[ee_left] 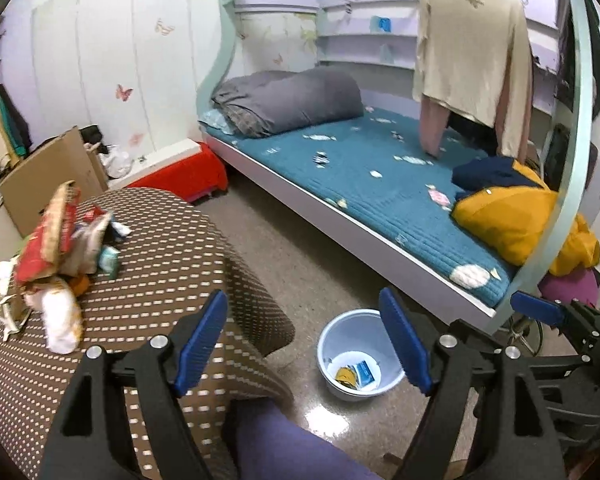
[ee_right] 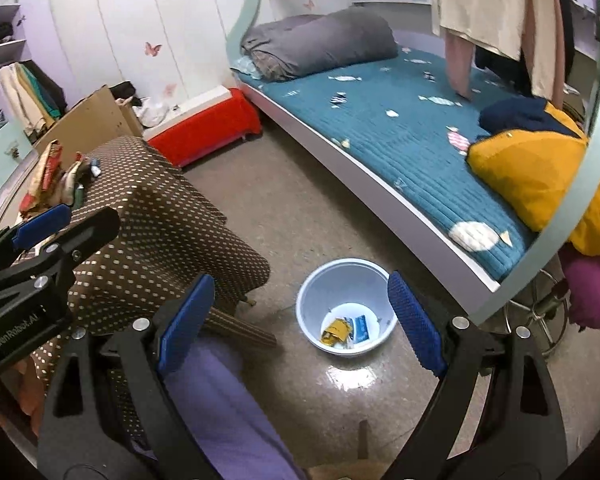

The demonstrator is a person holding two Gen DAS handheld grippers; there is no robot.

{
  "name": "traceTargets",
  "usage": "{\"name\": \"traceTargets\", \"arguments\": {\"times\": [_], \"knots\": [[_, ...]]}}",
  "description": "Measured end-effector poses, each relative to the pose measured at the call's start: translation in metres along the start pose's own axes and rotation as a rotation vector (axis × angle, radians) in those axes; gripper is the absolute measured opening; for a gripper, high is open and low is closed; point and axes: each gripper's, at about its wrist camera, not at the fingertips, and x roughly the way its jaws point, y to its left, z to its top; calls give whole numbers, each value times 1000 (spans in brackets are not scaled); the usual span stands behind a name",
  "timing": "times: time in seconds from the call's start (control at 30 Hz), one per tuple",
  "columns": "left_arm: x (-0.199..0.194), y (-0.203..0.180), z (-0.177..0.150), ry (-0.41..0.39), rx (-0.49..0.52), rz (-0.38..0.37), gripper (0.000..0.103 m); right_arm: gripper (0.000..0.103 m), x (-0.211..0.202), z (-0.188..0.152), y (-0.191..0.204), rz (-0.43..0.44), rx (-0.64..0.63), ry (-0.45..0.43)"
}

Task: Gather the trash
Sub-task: 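Move both open grippers back toward the polka-dot table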

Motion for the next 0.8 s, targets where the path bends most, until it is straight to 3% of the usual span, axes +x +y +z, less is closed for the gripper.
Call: {"name": "traceTargets", "arguments": {"times": [0.37,0.8], "knots": [[-23,67,-4,-32,-125,135,82,87,19,10,50,59,-81,29],[-21,147,-9,-8,-279,254,89,88,35,32,117,148,-206,14]]}}
